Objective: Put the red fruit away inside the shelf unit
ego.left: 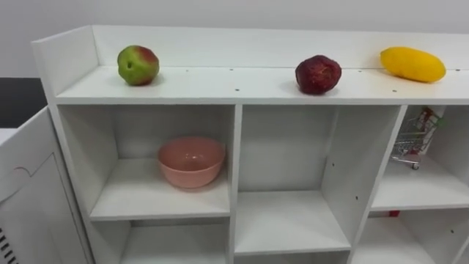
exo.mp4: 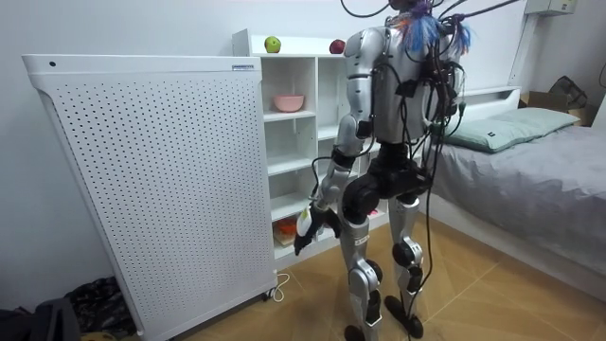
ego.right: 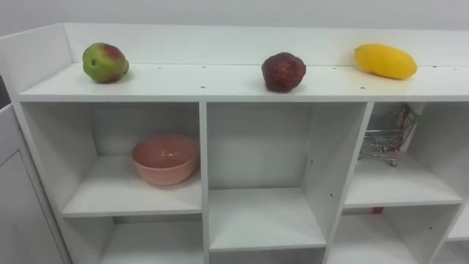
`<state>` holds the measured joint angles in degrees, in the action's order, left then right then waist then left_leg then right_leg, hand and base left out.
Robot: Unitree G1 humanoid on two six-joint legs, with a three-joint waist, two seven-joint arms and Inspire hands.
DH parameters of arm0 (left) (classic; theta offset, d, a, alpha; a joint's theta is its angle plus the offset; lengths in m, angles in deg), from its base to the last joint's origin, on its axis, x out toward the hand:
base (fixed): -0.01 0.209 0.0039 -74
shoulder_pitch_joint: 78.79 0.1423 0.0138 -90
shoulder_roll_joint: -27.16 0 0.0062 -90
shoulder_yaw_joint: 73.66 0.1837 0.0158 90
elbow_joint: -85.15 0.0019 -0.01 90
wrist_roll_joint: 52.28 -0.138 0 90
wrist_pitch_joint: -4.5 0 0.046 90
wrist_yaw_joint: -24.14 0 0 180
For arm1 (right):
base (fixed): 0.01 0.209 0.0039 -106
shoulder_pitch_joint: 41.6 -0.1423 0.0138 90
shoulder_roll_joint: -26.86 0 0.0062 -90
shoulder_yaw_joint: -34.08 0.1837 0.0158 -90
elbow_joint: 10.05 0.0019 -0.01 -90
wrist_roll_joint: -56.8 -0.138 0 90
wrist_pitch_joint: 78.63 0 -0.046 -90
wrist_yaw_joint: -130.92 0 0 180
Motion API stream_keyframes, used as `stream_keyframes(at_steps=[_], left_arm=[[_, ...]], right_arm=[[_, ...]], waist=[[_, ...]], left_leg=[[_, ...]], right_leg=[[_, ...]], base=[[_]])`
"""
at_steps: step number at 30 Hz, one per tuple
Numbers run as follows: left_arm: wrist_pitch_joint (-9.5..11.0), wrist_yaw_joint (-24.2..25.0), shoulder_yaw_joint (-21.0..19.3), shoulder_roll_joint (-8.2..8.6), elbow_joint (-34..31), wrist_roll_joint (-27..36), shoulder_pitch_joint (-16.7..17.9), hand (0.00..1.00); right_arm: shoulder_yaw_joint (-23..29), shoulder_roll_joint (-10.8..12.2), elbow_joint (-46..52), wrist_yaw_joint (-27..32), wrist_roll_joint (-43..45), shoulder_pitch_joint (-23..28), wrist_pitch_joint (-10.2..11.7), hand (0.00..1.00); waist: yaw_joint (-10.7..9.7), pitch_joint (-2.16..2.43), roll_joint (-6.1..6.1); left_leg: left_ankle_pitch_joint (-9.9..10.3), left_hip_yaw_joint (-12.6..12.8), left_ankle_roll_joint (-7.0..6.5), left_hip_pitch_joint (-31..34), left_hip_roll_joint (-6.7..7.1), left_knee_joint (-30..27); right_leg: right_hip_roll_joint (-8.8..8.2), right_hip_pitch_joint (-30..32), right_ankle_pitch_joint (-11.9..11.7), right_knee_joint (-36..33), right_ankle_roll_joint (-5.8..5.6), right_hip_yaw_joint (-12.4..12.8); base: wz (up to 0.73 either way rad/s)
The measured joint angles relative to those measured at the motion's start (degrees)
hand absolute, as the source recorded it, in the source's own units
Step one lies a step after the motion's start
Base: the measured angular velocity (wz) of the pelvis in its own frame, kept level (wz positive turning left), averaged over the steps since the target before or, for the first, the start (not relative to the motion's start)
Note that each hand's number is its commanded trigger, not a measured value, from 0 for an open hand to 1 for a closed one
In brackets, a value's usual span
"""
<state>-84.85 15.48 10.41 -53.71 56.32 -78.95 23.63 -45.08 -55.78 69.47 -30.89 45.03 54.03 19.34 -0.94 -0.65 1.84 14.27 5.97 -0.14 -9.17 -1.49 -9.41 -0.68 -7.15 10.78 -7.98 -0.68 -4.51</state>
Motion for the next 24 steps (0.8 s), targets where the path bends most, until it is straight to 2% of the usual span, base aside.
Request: stream_keyframes(at_steps=[1, 3, 4, 6, 8, 11, 14, 18, 22, 24], left_arm=[[0.4, 0.0, 0.0, -0.04, 0.0, 0.0, -0.1, 0.00], [2.4, 0.0, 0.0, -0.52, 0.0, -0.1, -0.1, 0.00], [2.6, 0.1, 0.0, -0.69, -0.3, -0.1, 0.0, 0.00], [3.6, 0.5, -0.1, -1.08, -0.7, -0.3, 0.2, 0.00], [3.9, 0.7, -0.3, -1.11, -0.7, -0.3, 0.5, 0.00], [3.9, 1.9, -1.0, -1.10, -0.7, 0.0, 0.9, 0.00], [3.9, 2.8, -0.9, -1.07, -0.5, 0.2, 0.5, 0.00], [3.3, 3.5, 0.7, -1.18, -0.4, 0.3, -0.3, 0.00], [2.2, 5.0, 1.8, -1.37, -0.5, 0.7, -1.6, 0.00], [2.0, 5.7, 1.8, -1.55, -0.5, 1.3, -2.8, 0.00]], right_arm=[[-0.2, 0.0, 1.4, 0.0, 0.3, 0.0, 1.0, 0.00], [-0.2, -0.5, 4.6, 0.0, 1.6, -0.1, 4.0, 0.00], [-0.1, -0.8, 5.0, 0.0, 2.2, -0.2, 4.3, 0.00], [0.7, -2.0, 6.7, -0.1, 3.5, -0.3, 4.5, 0.00], [1.7, -2.9, 8.5, -0.4, 3.5, -0.3, 4.5, 0.00], [2.5, -4.1, 13.4, -0.1, 3.3, -0.6, 4.5, 0.00], [2.5, -5.9, 15.9, 0.1, 3.3, -3.5, 4.7, 0.00], [1.5, -6.3, 16.1, 1.2, 3.3, -6.9, 4.6, 0.00], [1.1, -6.3, 16.1, 2.3, 3.3, -9.8, 4.4, 0.00], [0.3, -6.3, 16.1, 2.5, 3.5, -13.3, 4.4, 0.00]], waist=[[0.0, -0.05, -0.26], [0.2, 0.31, -0.40], [0.1, 0.40, -0.51], [-0.1, 0.99, -1.27], [-0.2, 1.04, -2.29], [-0.1, 1.37, -2.97], [-0.1, 1.11, -2.88], [0.1, 0.30, -1.18], [1.2, 0.48, -0.58], [1.6, 0.46, -0.58]], left_leg=[[0.0, 0.0, 0.00, 0.0, -0.01, 0.0], [0.0, 0.1, 0.00, 0.1, -0.01, 0.0], [0.0, 0.1, 0.00, 0.1, 0.00, 0.0], [0.0, 0.1, 0.00, 0.6, 0.12, 0.0], [0.0, 0.1, -0.01, 0.7, 0.15, 0.0], [0.0, 0.1, -0.02, 0.6, 0.05, 0.1], [-0.1, 0.1, -0.02, 0.5, -0.19, 0.0], [-0.1, 0.0, -0.06, 0.7, -0.18, -1.0], [-0.2, -0.5, -0.19, 1.5, -0.07, -1.1], [-0.3, -1.0, -0.34, 1.9, 0.01, -1.1]], right_leg=[[0.00, 0.0, 0.0, 0.0, 0.01, 0.0], [0.01, 0.1, 0.0, -0.1, 0.00, 0.7], [0.01, 0.2, 0.0, -0.1, 0.00, 0.9], [-0.09, 0.6, 0.0, -0.4, -0.03, 1.0], [-0.11, 0.7, 0.0, -0.7, -0.04, 0.9], [0.00, 1.1, 0.0, -1.0, -0.04, 1.2], [0.21, 1.2, -0.1, -1.7, 0.01, 1.2], [0.16, 1.3, -0.2, -1.6, 0.23, 1.1], [0.09, 2.1, -0.4, -1.8, 0.12, 1.2], [0.08, 2.2, -0.7, -1.8, 0.12, 0.9]], base=[[0.00], [0.00], [0.00], [-0.06], [-0.08], [-0.09], [-0.02], [0.00], [-0.02], [0.07]])
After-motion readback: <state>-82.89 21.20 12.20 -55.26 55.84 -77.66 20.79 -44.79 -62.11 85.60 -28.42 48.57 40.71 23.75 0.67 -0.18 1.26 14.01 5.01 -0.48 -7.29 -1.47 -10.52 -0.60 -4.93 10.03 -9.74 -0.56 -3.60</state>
